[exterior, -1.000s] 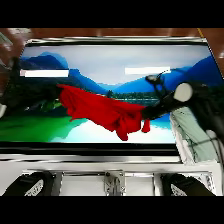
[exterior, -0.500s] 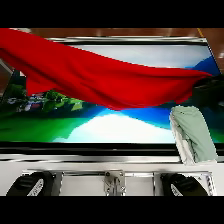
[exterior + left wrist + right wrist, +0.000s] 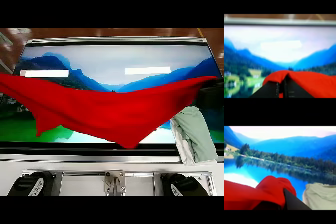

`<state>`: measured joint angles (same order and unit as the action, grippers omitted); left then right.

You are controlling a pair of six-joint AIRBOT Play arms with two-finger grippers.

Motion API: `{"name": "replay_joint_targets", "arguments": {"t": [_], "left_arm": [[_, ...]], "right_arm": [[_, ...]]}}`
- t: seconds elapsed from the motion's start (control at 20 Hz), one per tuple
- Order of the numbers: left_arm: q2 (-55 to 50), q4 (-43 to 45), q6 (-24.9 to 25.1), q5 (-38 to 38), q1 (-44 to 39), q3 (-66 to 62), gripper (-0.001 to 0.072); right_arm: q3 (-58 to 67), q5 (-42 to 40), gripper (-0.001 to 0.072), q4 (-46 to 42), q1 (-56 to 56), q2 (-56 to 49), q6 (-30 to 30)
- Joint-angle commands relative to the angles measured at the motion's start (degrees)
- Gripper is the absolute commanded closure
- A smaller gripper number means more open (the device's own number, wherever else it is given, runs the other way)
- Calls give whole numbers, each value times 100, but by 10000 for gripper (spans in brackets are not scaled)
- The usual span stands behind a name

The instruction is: Fold the shirts.

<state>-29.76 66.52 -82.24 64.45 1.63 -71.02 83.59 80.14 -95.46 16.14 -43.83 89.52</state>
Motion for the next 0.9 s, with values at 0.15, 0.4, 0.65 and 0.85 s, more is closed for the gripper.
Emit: {"name": "replay_joint_targets", "arguments": {"t": [0.15,0.4,0.65,0.85], "left_arm": [[7,13,-247,-216,13,2540,657],[4,-219,-251,-1384,13,4164,657],[-243,-1211,-245,-2323,13,4776,656],[-452,-1287,-240,-2500,13,4774,656]], "right_arm": [[-485,-745,651,42,2,-1947,789],[-487,-2317,650,195,4,-3762,1346],[-487,-2686,640,1290,4,-4754,1366],[-485,-2472,385,1340,-92,-4470,1143]]}}
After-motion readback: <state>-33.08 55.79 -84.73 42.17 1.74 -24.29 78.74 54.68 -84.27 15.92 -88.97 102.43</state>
